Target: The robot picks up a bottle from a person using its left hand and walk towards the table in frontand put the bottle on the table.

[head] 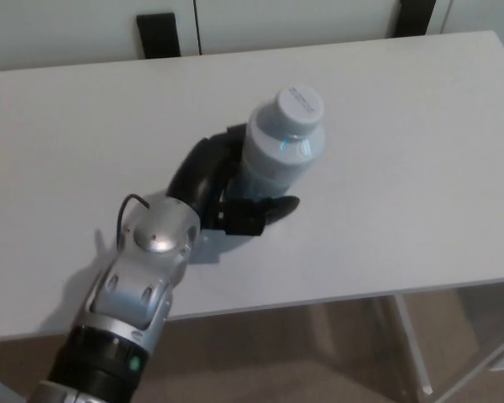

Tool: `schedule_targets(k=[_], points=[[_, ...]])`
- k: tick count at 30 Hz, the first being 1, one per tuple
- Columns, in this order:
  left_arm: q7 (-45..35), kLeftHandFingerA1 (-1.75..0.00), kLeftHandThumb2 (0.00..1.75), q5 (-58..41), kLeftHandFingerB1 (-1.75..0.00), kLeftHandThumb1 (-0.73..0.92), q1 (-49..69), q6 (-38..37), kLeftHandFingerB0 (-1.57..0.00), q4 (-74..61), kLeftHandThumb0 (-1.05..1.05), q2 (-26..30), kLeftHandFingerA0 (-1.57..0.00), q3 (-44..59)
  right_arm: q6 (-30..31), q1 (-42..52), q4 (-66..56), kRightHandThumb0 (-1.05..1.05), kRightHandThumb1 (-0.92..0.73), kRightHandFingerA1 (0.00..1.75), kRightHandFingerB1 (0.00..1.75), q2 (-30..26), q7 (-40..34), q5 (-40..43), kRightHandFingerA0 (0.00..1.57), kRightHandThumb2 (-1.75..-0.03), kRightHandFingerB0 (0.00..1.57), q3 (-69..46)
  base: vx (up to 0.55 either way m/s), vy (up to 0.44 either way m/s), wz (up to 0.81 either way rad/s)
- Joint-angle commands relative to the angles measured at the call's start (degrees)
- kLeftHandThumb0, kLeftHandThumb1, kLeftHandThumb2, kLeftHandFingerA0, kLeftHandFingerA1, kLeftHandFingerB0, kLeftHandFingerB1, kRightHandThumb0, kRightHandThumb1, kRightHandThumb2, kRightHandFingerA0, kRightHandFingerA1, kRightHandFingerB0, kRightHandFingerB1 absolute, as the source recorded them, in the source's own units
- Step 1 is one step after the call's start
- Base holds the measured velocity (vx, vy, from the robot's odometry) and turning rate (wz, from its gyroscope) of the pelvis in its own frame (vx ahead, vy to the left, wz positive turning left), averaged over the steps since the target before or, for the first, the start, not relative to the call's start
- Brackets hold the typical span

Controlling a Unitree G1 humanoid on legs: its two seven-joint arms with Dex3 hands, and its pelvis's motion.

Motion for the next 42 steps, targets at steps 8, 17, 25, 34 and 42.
schedule_targets(k=[8,17,25,34,42], points=[[-0.73,-1.16,0.83,0.21,-0.96,0.68,3.56,-1.59,-0.94,-3.93,-0.19,-1.4,-1.2,0.32,1.17,0.03,0.68,-0.42,-0.75,0.44,0.4,0.05,0.42,0.64,0.61,-0.63,0.51,-0.23,0.0,0.0,0.0],[-4.93,-0.56,0.84,-3.37,-0.47,0.53,5.86,-3.03,-0.37,-4.08,-0.56,-2.17,-0.58,3.21,1.32,-0.1,0.39,-0.43,-0.77,0.46,0.41,0.11,0.76,0.95,0.63,-0.64,0.51,-0.41,0.0,0.0,0.0],[-12.89,0.0,0.6,-5.09,0.0,0.58,6.0,-6.58,0.0,0.15,-0.95,0.16,0.0,3.39,1.16,-0.08,0.59,-0.44,-0.76,0.45,0.4,0.01,1.09,0.88,0.61,-0.63,0.5,-0.29,0.0,0.0,0.0],[-15.41,0.0,0.6,-6.23,0.0,0.56,6.56,-6.67,0.0,0.6,-0.95,1.37,0.0,4.59,1.19,0.04,-0.14,-0.43,-0.77,0.46,0.4,-0.1,1.38,1.36,0.61,-0.64,0.5,-0.38,0.0,0.0,0.0],[-18.86,0.0,0.6,-5.13,0.0,0.56,7.23,-8.71,0.0,0.15,-0.95,5.9,0.0,4.78,1.4,0.05,-0.03,-0.44,-0.77,0.45,0.41,0.06,1.88,1.84,0.61,-0.64,0.51,-0.69,0.0,0.0,0.0]])
